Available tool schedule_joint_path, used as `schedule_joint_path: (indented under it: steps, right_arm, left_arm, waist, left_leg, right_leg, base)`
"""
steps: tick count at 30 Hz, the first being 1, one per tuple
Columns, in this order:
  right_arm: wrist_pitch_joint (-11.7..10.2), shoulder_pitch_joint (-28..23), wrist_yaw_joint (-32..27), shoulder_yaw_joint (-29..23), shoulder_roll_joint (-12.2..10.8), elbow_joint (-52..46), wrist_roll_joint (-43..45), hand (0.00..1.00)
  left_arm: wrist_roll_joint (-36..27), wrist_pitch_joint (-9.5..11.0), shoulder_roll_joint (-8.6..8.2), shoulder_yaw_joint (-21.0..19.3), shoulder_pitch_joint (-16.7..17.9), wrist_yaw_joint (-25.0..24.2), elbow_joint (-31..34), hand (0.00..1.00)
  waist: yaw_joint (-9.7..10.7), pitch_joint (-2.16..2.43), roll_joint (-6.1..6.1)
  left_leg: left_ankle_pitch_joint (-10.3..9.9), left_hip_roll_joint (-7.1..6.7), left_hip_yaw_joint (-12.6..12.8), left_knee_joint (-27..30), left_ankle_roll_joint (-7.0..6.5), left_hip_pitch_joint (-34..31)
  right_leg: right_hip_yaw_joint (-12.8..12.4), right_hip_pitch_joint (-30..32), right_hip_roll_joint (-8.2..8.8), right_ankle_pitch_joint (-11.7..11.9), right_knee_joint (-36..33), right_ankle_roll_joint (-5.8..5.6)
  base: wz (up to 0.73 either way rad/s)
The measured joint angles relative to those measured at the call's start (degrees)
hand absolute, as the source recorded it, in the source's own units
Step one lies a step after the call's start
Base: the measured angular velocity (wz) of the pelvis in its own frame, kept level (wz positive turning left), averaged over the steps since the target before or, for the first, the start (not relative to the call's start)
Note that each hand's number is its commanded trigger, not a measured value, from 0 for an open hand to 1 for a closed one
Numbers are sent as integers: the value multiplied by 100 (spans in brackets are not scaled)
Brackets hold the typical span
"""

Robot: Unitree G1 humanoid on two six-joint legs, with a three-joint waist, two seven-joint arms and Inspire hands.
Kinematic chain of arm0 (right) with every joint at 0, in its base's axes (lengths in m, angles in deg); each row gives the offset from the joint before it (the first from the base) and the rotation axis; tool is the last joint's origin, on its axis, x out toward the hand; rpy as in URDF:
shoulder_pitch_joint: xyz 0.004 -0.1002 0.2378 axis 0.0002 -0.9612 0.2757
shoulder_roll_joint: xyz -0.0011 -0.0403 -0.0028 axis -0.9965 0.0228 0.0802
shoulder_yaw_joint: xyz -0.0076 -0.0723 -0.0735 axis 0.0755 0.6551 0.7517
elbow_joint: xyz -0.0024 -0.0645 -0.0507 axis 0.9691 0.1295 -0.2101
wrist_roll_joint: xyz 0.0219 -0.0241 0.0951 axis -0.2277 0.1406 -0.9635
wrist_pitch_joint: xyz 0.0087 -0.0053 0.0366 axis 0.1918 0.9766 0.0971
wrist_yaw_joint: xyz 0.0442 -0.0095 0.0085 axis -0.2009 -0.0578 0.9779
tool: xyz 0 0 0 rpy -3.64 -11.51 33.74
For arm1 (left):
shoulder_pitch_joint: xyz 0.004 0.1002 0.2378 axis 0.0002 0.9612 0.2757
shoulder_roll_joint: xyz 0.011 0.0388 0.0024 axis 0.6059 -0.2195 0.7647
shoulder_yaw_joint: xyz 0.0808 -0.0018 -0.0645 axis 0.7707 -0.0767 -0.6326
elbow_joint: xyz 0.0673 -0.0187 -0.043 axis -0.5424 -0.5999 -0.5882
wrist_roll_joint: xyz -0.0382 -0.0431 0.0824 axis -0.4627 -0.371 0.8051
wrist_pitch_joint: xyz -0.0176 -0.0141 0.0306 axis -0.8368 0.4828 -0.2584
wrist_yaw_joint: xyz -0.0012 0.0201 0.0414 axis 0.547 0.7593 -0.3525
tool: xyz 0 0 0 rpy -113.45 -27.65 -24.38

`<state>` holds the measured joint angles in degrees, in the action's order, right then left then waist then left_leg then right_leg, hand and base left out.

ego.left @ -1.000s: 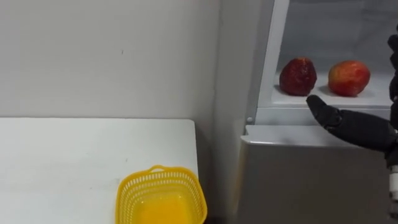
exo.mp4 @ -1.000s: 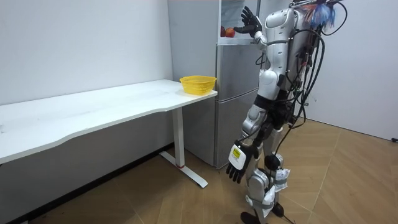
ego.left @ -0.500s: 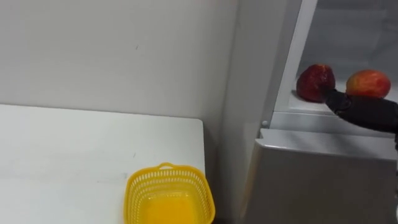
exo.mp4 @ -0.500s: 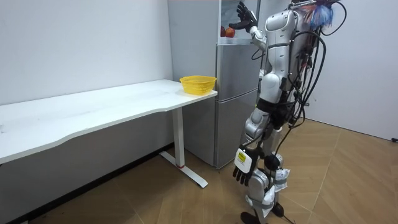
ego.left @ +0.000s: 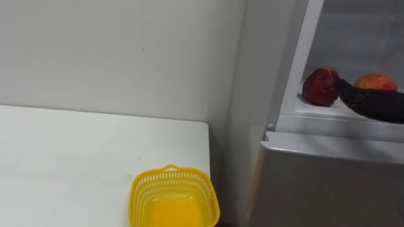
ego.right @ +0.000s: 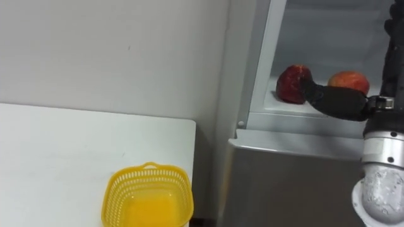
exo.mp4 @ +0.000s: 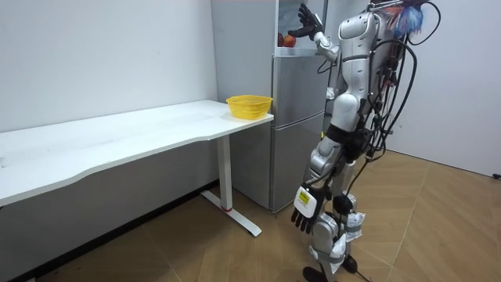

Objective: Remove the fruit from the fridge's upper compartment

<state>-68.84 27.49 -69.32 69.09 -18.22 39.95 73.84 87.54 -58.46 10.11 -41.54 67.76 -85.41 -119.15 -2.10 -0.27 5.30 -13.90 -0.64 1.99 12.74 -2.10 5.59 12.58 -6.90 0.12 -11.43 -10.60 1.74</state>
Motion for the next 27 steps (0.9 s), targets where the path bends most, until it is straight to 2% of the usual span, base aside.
schedule_joint_path:
  steps: [3, 7, 15, 17, 23, 27]
  right_arm:
    - [12, 329, 7, -30, 49, 326, 72, 0]
    - [31, 587, 20, -44, 250, 438, 160, 0]
    - [68, 608, 146, 68, 459, 691, 161, 0]
    - [172, 608, 208, 181, 474, 712, 155, 0]
    - [169, 610, 350, 350, 498, 839, 151, 0]
    - [235, 611, 450, 356, 523, 975, 167, 0]
  left_arm:
    - [2, -5, 28, -125, 32, -70, 102, 0]
    - [43, -10, 46, -205, 107, -148, 261, 0]
    - [41, -19, 67, -182, 124, -132, 261, 0]
    - [41, -23, 92, -182, 135, -137, 261, 0]
    - [41, -25, 97, -179, 117, -167, 243, 0]
    - [41, -30, 94, -178, 66, -185, 243, 0]
  waist:
    - [18, -4, -9]
    - [-4, 4, -32]
    - [-15, 40, -93]
    - [-12, 38, -88]
    - [-24, 6, -26]
    - [-131, -3, 20]
  left_leg:
    - [0, -6, -24, -2, -1, -2]
    - [0, -9, -36, -1, 0, -1]
    - [1, -8, -65, -2, 1, 10]
    - [3, -7, -64, 4, 3, 15]
    - [3, -5, -81, 40, 4, 11]
    - [1, -5, -81, 6, 4, -12]
  right_leg:
    - [-2, -1, -3, 0, 0, 0]
    - [-11, -8, -23, 0, 1, 1]
    - [9, -30, -20, 1, -4, 2]
    - [8, -33, -21, 1, -7, 2]
    - [24, -53, -11, 2, -9, 4]
    - [28, -25, -10, 3, -7, 5]
  base:
    - [1]
    - [1]
    - [0]
    - [0]
    - [1]
    - [0]
